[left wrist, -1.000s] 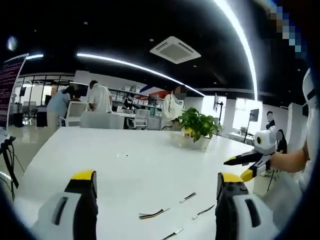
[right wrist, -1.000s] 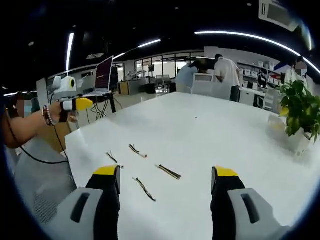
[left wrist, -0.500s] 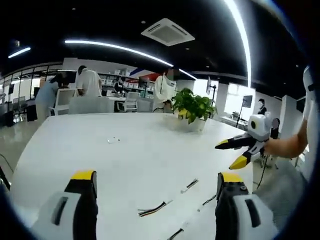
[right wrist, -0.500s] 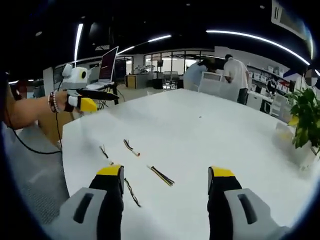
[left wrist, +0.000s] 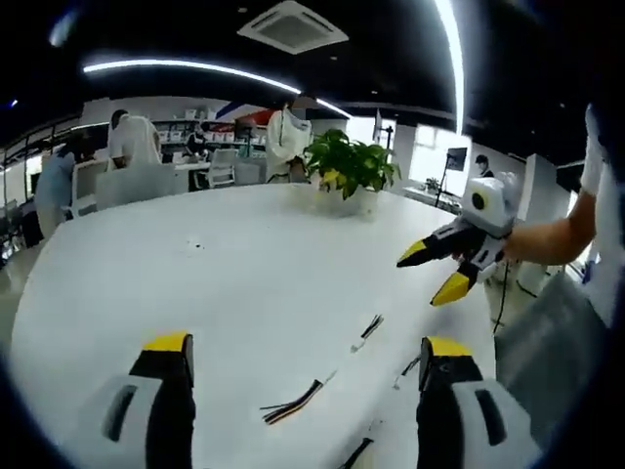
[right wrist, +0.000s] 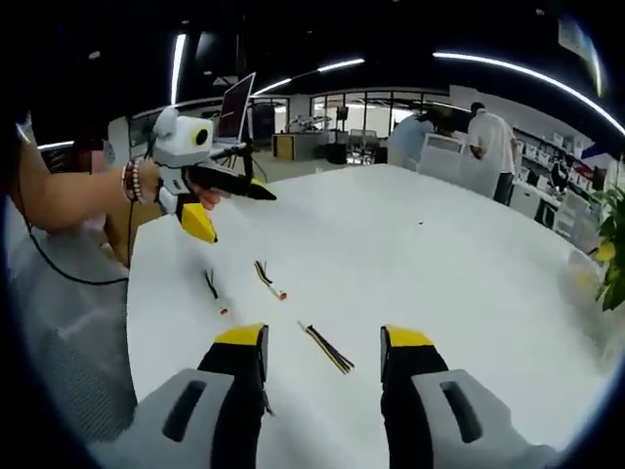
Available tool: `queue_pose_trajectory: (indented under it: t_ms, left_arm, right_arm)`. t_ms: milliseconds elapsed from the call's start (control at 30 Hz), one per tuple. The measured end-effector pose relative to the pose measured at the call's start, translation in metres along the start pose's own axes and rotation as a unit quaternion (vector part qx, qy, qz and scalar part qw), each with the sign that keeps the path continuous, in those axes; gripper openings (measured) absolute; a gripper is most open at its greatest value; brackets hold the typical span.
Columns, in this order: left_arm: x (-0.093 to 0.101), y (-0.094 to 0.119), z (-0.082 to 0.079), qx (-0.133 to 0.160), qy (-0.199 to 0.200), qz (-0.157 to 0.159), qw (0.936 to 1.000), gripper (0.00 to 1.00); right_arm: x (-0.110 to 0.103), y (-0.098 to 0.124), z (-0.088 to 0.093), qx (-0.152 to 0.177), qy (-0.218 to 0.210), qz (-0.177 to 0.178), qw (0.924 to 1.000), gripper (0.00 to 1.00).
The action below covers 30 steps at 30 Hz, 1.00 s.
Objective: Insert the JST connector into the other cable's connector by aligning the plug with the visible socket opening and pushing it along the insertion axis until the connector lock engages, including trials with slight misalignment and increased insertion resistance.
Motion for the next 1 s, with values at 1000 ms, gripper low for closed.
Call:
queue_pose_trajectory:
  t_ms: [1000]
  left_arm:
    - [0.005,-0.023,0.045,-0.052,-0.053,0.061,0.9954,0.66]
  right_arm:
    - [0.014,-0.041,0.028,-0.043,0.053,-0.076,0.9948,0.32]
Point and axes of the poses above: the point that each gripper's makers call its tool centre point, and the gripper's own axes: y roughly backward along the fingers, x roughly to its right, z roughly out of its underside, the point moved 10 cm from there along y, roughly backward along the fingers, and after that the axes turned 12 degrees about x, right-handed, at the moved point
